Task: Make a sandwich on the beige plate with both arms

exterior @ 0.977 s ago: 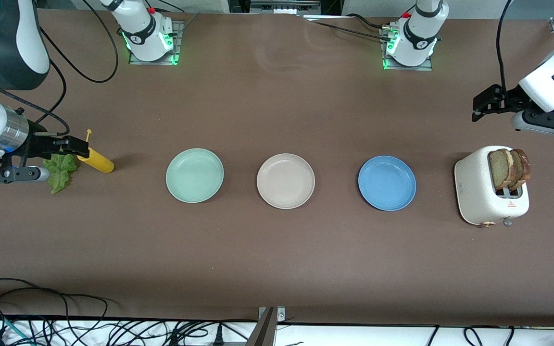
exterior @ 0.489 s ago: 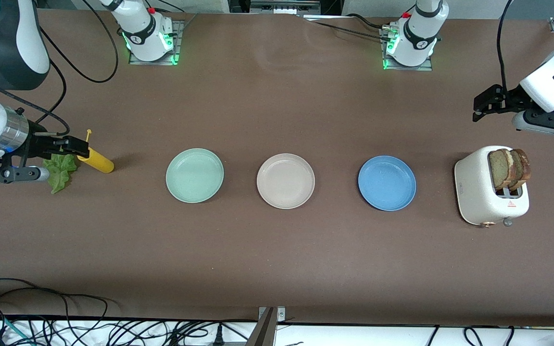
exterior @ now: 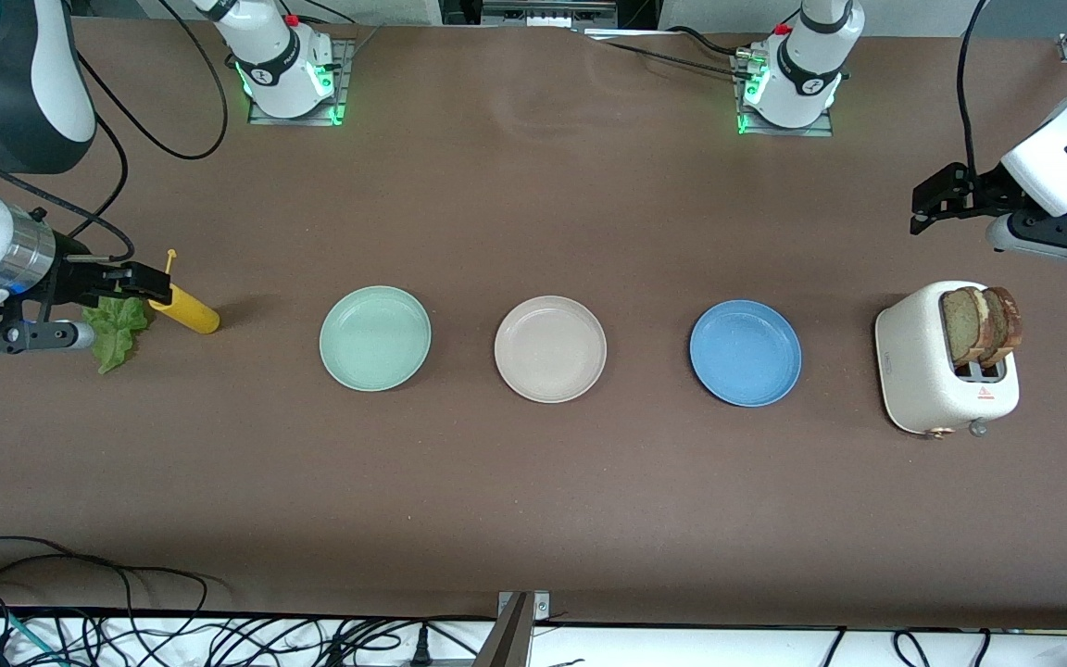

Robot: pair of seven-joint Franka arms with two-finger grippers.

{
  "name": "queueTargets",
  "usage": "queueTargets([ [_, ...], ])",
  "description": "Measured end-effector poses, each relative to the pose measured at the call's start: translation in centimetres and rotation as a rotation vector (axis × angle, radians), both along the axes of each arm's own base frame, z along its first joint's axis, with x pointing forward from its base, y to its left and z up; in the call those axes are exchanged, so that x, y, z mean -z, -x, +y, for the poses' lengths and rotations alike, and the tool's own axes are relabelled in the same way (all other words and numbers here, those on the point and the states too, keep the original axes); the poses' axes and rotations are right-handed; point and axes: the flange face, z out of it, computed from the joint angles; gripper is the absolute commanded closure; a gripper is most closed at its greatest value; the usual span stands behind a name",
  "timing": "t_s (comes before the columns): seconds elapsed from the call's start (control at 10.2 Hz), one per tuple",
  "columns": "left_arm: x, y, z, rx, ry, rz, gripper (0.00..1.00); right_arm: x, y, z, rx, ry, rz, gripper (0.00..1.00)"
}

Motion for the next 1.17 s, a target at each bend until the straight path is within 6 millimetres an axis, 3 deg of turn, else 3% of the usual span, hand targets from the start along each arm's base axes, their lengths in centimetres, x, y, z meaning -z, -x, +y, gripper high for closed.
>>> queueTargets([
  [1.17,0.2,0.2,1.3,-0.017,-0.026,0.020,0.00,0.0,0.0,0.0,0.000,0.000,0.000,0.00],
])
